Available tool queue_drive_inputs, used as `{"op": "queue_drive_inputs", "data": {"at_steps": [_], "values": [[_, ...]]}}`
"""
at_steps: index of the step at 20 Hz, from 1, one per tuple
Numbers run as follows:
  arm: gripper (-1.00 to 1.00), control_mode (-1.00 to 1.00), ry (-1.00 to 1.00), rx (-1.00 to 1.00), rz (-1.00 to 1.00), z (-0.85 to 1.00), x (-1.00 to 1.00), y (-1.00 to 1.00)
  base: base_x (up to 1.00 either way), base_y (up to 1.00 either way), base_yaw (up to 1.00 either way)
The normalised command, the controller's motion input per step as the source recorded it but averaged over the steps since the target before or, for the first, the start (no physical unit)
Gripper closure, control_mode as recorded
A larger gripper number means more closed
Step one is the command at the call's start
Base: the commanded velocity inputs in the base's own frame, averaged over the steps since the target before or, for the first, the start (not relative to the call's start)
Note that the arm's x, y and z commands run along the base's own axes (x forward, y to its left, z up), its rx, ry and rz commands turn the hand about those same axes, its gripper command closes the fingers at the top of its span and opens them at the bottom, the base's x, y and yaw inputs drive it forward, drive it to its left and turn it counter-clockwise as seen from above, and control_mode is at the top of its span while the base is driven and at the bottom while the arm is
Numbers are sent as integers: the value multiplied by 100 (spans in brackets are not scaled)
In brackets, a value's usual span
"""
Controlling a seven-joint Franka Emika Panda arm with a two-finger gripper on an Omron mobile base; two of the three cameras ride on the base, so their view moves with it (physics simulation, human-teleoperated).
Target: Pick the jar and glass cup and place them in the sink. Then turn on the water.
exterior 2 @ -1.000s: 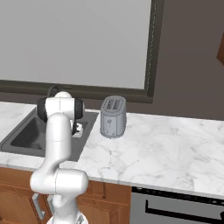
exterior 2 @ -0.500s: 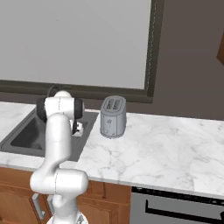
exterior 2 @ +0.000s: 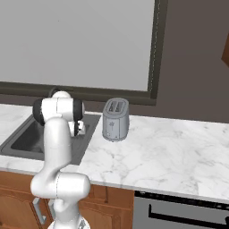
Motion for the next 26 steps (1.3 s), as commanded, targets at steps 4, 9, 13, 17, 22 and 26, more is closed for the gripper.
{"op": "queue_drive_inputs", "data": {"at_steps": [4,9,13,17,22,26], "values": [[-100,-100,-30,0,0,31,-8,0,0,0,0],[-100,-100,-36,0,0,27,-10,1,0,0,0],[-100,-100,-27,0,0,22,-4,0,0,0,0],[-100,-100,-20,3,-2,15,-6,0,0,0,0],[-100,-100,-17,0,-7,22,-7,2,0,0,0],[-100,-100,-16,2,-9,26,-4,1,0,0,0]]}}
